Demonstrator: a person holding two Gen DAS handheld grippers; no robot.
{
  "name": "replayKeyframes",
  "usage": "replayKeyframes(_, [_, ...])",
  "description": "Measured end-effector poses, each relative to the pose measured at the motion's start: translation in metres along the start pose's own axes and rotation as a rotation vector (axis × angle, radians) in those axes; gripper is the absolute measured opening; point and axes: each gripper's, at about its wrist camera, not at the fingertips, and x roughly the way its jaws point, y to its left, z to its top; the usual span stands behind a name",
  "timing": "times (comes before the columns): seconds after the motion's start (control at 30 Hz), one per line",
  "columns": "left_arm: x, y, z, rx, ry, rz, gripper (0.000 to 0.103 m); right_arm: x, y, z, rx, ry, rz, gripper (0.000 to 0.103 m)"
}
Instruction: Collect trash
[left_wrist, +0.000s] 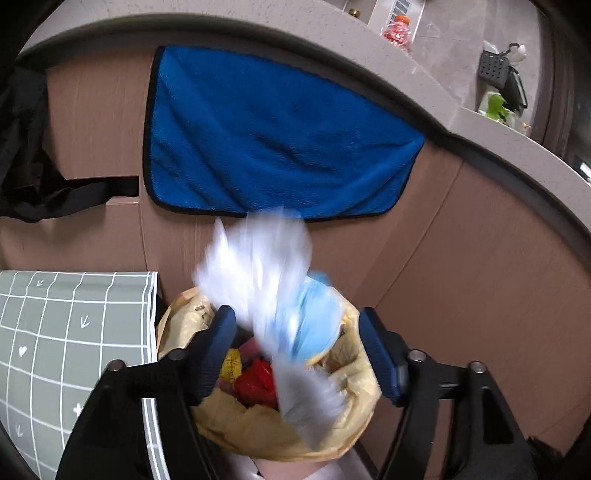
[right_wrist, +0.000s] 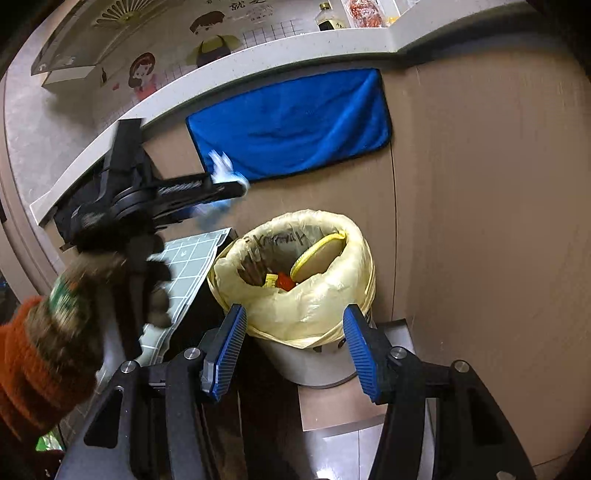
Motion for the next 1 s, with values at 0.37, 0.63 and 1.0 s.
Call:
replayKeyframes(0.37, [-0.103, 0.016, -0.054, -0.003, -0.019, 0.146, 0.070, -0.005, 0.017, -0.007, -0.009, -0.012, 0.047, 0.052])
replayKeyframes(0.63, [-0.232, 0.000, -0.132, 0.035, -0.171, 0.305, 0.070, -0.041, 0.068, -0.026, -0.085, -0.057, 0.105, 0.063])
replayKeyframes(1.0, [-0.310, -0.006, -0.200, 0.022, -0.200, 0.508, 0.070, -0.097, 0.131, -0.059, -0.182, -0.194, 0.058, 0.064])
